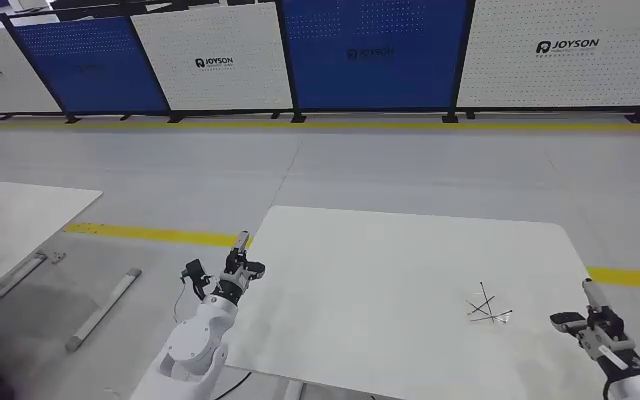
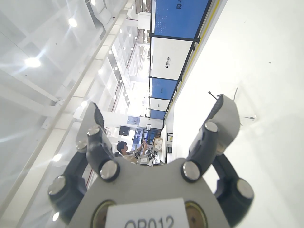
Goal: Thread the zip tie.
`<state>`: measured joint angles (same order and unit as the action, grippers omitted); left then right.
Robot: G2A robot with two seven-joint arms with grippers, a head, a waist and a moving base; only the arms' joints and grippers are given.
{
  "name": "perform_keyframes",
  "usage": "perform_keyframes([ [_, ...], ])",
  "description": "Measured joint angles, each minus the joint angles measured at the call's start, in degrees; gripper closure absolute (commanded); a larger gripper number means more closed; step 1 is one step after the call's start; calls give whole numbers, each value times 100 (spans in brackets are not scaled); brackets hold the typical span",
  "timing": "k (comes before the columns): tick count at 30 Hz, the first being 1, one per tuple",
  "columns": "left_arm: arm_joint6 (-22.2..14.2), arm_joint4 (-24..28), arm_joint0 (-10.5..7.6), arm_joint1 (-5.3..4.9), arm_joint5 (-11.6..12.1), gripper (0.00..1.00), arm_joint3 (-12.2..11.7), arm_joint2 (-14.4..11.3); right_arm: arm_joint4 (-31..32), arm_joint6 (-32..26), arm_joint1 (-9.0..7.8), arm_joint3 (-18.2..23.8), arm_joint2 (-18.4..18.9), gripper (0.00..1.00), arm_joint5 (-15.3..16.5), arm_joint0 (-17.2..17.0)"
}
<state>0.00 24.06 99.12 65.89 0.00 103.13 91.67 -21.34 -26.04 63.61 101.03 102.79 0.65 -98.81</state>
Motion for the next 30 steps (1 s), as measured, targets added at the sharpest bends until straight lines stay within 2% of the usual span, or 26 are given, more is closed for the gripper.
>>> perform_keyframes([
  [1,0,0,0,0,0,0,0,0,126,-149,-37,38,52,0,-2,73],
  [5,0,0,0,0,0,0,0,0,675,-1616,-170,-111,370,0,-95,393],
  [8,0,0,0,0,0,0,0,0,1057,-2345,-256,-186,427,0,-242,643],
  [14,0,0,0,0,0,0,0,0,1950,-3398,-415,-574,215,0,-521,1299],
  [16,0,0,0,0,0,0,0,0,2063,-3410,-429,-668,191,0,-581,1431],
  [28,0,0,0,0,0,0,0,0,2048,-3354,-426,-665,197,0,-579,1415],
  [30,0,0,0,0,0,0,0,0,2150,-3459,-464,-587,137,0,-478,1498],
])
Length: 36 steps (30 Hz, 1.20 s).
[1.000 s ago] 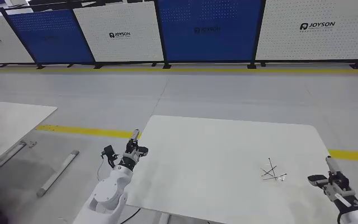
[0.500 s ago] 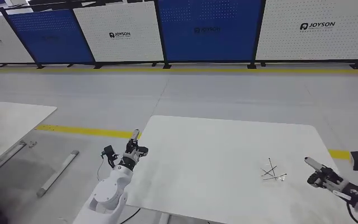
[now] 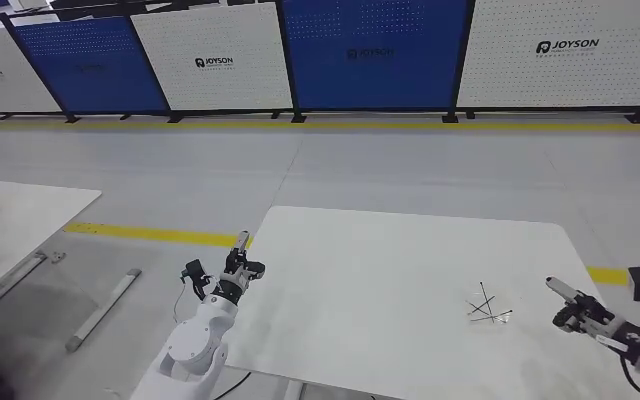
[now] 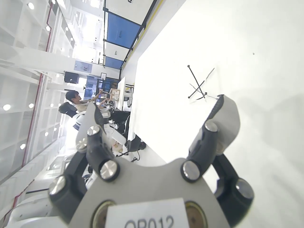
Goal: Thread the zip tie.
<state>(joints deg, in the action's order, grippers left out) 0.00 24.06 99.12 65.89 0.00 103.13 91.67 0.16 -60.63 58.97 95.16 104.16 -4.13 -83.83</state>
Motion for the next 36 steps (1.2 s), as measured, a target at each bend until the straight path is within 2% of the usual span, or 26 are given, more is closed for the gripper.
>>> perform_keyframes([
  [3,0,0,0,0,0,0,0,0,517,-794,-99,-144,-127,0,401,383],
  [8,0,0,0,0,0,0,0,0,1040,-1733,-202,-718,-536,0,466,1116],
  [10,0,0,0,0,0,0,0,0,1171,-1899,-220,-973,-767,0,465,1381],
  [12,0,0,0,0,0,0,0,0,1271,-1912,-252,-1296,-1223,0,559,1641],
  [14,0,0,0,0,0,0,0,0,1258,-1901,-286,-1553,-1499,0,521,1871],
  [29,0,0,0,0,0,0,0,0,1243,-1901,-286,-1533,-1504,0,517,1850],
  [32,0,0,0,0,0,0,0,0,1352,-1901,-321,-1515,-1715,0,717,1902],
  [36,0,0,0,0,0,0,0,0,1462,-1901,-396,-1738,-2203,0,674,2213],
])
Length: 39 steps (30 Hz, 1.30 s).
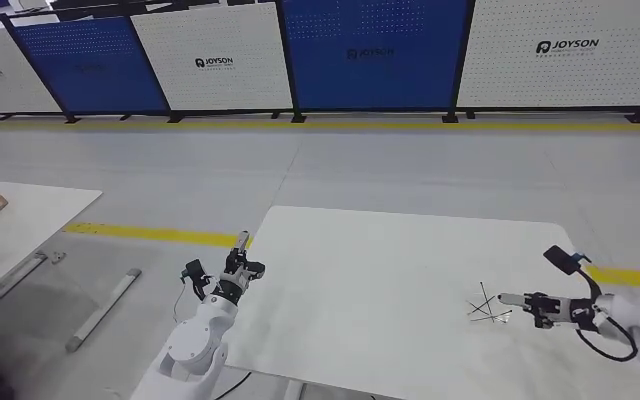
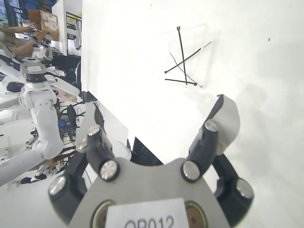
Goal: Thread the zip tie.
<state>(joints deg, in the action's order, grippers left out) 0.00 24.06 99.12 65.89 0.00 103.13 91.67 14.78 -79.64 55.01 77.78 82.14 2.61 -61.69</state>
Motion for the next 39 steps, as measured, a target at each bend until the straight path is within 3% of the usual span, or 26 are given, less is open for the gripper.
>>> perform_keyframes([
  [9,0,0,0,0,0,0,0,0,-286,0,-242,-1180,-1722,0,-16,1234],
  [24,0,0,0,0,0,0,0,0,-399,75,-246,-1325,-1721,1,43,1236],
  [26,0,0,0,0,0,0,0,0,-420,61,-246,-1400,-1727,50,19,1271],
  [29,0,0,0,0,0,0,0,0,-434,25,-232,-1529,-1788,63,-7,1345],
  [34,0,0,0,0,0,0,0,0,-490,-1,-195,-1820,-1940,72,-14,1505],
  [39,0,0,0,0,0,0,0,0,-526,0,-172,-2091,-2021,71,26,1608],
])
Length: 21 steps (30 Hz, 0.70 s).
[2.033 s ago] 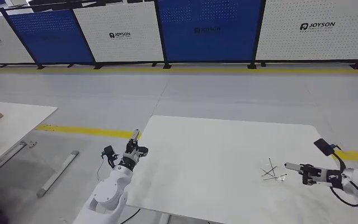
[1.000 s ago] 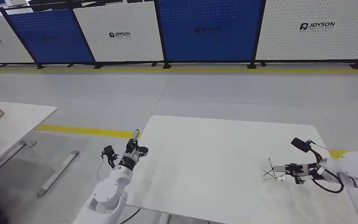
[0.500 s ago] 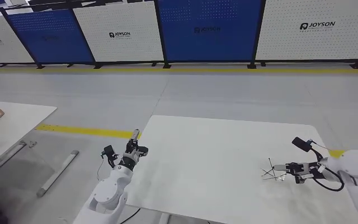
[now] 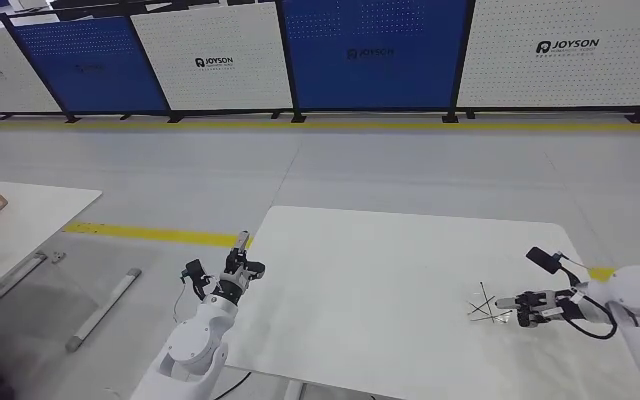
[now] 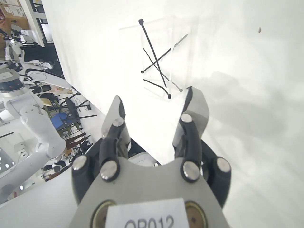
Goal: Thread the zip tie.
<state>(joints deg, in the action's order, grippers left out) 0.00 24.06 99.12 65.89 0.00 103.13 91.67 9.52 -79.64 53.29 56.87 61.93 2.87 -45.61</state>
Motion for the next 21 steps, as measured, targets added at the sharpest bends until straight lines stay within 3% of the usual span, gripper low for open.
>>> perform_keyframes([
  [21,0,0,0,0,0,0,0,0,-1,0,107,-521,-440,81,-270,390],
])
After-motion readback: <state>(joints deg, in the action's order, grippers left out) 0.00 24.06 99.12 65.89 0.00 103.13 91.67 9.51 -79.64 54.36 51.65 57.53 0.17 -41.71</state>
